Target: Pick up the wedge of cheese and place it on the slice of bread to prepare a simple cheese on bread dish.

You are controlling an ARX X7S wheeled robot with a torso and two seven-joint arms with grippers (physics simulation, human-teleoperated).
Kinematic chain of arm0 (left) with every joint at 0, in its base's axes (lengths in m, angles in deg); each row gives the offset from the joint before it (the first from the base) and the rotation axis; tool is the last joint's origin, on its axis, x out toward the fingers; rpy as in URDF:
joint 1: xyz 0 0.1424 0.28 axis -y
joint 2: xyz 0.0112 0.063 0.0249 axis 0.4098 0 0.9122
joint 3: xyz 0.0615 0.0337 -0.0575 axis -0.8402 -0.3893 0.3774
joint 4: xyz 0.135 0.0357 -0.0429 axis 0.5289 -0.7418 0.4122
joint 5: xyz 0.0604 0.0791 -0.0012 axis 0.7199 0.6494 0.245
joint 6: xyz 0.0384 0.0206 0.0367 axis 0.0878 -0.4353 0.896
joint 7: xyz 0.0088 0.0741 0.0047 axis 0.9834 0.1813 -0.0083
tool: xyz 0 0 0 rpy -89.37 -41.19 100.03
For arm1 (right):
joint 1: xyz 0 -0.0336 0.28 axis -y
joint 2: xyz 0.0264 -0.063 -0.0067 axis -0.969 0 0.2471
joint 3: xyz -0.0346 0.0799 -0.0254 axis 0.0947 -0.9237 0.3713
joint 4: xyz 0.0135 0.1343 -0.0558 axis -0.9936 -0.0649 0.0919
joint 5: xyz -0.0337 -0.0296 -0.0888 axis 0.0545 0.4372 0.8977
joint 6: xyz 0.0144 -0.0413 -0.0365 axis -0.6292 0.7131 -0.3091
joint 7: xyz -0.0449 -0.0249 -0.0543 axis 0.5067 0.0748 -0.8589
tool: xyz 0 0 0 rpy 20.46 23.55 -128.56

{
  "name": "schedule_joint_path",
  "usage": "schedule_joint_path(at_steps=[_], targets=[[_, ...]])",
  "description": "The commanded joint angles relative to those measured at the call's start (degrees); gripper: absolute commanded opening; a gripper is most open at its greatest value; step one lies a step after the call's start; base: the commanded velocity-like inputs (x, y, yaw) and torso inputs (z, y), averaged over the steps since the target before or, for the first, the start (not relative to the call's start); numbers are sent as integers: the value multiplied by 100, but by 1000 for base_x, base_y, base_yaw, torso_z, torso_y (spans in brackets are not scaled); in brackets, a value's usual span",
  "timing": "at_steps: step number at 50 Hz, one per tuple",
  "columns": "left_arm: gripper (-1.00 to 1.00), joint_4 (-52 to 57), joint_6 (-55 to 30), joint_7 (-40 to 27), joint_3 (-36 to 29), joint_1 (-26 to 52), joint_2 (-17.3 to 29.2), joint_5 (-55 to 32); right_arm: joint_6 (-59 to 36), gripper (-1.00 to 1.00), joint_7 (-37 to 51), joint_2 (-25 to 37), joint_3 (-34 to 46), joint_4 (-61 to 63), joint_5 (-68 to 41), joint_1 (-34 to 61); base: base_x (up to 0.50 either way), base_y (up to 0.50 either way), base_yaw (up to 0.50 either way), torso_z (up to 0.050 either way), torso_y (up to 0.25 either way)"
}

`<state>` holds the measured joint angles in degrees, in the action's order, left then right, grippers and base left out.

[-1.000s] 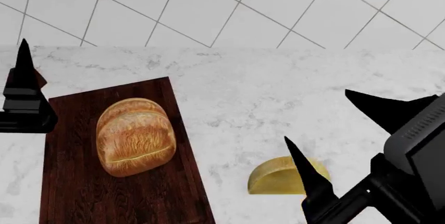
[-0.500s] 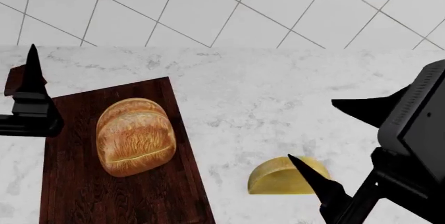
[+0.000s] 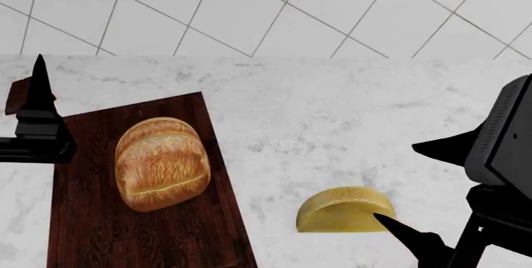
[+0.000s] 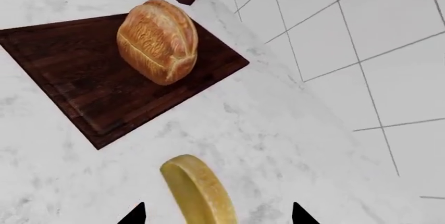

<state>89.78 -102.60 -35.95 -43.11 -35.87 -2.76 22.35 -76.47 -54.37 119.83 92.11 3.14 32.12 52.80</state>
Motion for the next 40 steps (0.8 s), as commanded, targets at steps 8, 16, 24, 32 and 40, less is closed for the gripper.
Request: schedule_joint_path(at_steps=[8,16,24,32,40], targets=[[100,-30,12,-31,-30,18,9,-23,220,100,-582,63,577,-521,387,377,0,0,0,0,0],[100,-43,34,-39,-46,17,19,-27,68,100,-776,-21,970,-725,649,663,0,0,0,0,0],[100,-63,84,-44,-29,-15,31,-39,140,100,-925,-226,1366,-1127,943,865,0,0,0,0,0],[100,-40,54,-66,-15,-4,36,-70,73,100,-1067,-326,1538,-1371,1048,1120,0,0,0,0,0],[100,-64,89,-73,-37,-12,45,-66,153,100,-1043,-333,1728,-1453,1303,1246,0,0,0,0,0]])
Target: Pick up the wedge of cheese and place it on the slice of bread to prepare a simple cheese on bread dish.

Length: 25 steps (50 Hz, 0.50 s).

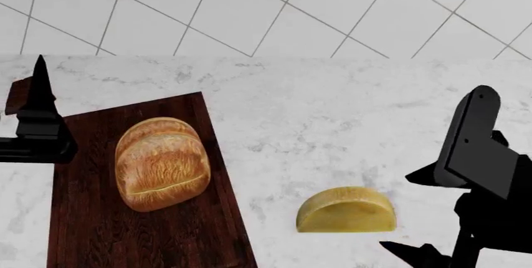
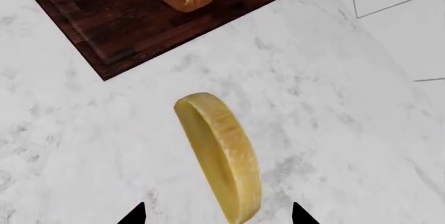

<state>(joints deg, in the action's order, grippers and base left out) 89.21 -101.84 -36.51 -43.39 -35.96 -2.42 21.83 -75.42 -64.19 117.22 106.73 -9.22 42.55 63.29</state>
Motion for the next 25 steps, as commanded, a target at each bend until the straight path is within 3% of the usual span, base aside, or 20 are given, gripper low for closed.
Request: schedule_joint_path(at_steps=[1,13,25], targets=[[100,-6,14,-18,-10,-2,12,-15,48,100,-61,-72,267,-217,259,198,0,0,0,0,0],[100,-9,22,-36,-18,0,25,-34,51,100,-52,-65,280,-218,247,204,0,0,0,0,1],[100,24,-5,-55,-45,7,50,-54,1099,100,-782,-466,887,-1441,629,672,0,0,0,0,0]])
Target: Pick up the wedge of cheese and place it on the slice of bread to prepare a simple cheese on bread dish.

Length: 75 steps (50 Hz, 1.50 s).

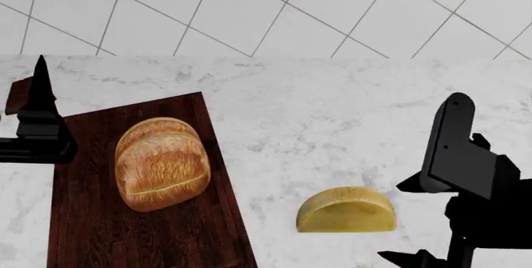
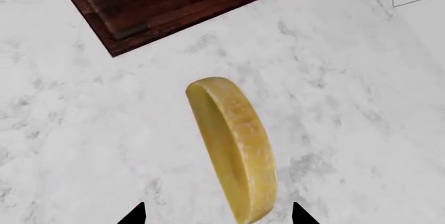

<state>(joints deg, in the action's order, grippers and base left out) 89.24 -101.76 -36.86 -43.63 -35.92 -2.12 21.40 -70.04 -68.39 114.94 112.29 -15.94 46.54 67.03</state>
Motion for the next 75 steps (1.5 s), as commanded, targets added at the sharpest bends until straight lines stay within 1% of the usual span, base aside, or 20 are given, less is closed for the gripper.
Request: schedule_joint_path(at_steps=[1,8,18,28,33,40,54,59,75], targets=[[100,14,-9,-22,-26,2,22,-8,617,100,-363,-267,348,-861,254,320,0,0,0,0,0],[100,-17,18,-24,-68,8,28,3,774,100,-341,-306,390,-1188,349,437,0,0,0,0,0],[100,-39,60,-34,-105,-8,40,14,1231,100,-517,-569,615,-1838,559,787,0,0,0,0,0],[100,-30,14,-52,-92,20,47,-29,2003,100,-665,-1085,837,-3220,759,1279,0,0,0,0,0],[100,-53,48,-52,-95,7,55,-26,2261,100,-709,-1249,895,-3679,790,1401,0,0,0,0,0],[100,-22,19,-76,-99,17,62,-42,2886,100,-811,-1614,1022,-4755,881,1709,0,0,0,0,0],[100,-43,71,-96,-119,-2,76,-39,3404,100,-963,-1883,1129,-5560,899,1881,0,0,0,0,0],[100,-36,54,-107,-126,14,79,-50,3750,100,-982,-2068,1183,-6157,936,2036,0,0,0,0,0],[100,-50,35,-124,-119,44,89,-99,3770,100,-1085,-2181,1214,-6266,897,2052,0,0,1,0,0]])
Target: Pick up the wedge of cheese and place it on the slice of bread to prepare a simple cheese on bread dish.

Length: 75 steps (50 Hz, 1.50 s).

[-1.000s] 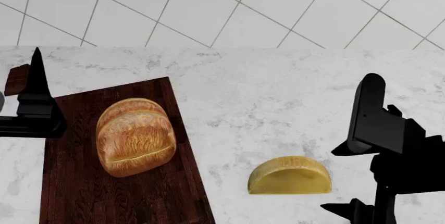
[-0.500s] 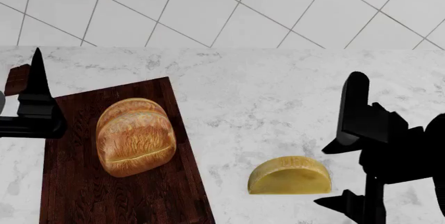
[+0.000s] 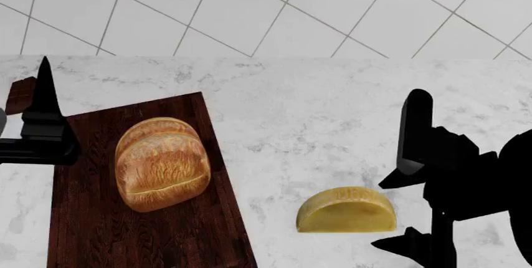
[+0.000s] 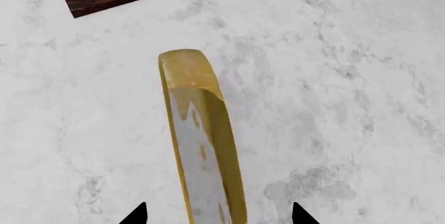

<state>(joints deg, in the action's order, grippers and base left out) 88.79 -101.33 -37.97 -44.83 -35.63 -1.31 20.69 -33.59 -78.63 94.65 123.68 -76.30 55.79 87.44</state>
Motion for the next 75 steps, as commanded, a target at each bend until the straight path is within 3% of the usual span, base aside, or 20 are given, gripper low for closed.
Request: schedule_joint_path(at_steps=[1,2,3,19,27,43,75], targets=[[100,-22,20,-7,-1,3,11,-20,146,100,-71,-155,78,-230,-31,10,0,0,0,0,0],[100,-9,2,-15,1,9,11,-27,160,100,-95,-163,72,-229,-45,11,0,0,0,0,0],[100,-5,-4,-18,1,10,11,-31,207,-100,-131,-163,64,-231,-64,5,0,0,3,0,0],[100,4,0,-41,-23,18,26,-52,201,-100,-54,-50,116,-98,12,72,0,0,1,0,0],[100,-22,63,-37,-36,-10,39,-45,-549,-100,-32,385,-10,1292,-125,37,0,0,0,0,0],[100,-49,65,-45,-50,12,54,-77,-1172,-100,-210,620,-211,2616,-526,73,0,0,0,0,0],[100,-51,69,-37,-111,31,119,-130,-1195,-100,-357,506,-123,2830,-689,570,0,0,0,0,0]])
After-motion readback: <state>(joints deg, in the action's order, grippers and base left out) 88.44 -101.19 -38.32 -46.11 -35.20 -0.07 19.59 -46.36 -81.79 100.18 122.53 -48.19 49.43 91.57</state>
